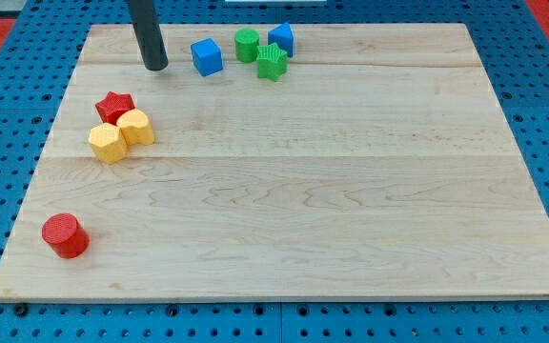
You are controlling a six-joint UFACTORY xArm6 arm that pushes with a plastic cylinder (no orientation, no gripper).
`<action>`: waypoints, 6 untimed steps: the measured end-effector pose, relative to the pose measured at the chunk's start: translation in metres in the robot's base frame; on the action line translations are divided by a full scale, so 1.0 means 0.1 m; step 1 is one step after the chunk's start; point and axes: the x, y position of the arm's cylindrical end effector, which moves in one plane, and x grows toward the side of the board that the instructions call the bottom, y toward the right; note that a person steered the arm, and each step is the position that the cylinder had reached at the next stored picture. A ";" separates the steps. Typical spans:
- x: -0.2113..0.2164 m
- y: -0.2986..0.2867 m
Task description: Push the red circle a bit up
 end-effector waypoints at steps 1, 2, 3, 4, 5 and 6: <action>0.11 0.49; 0.98 0.64; 2.32 0.50; 3.09 -0.56; 3.24 -0.73; 2.85 -0.72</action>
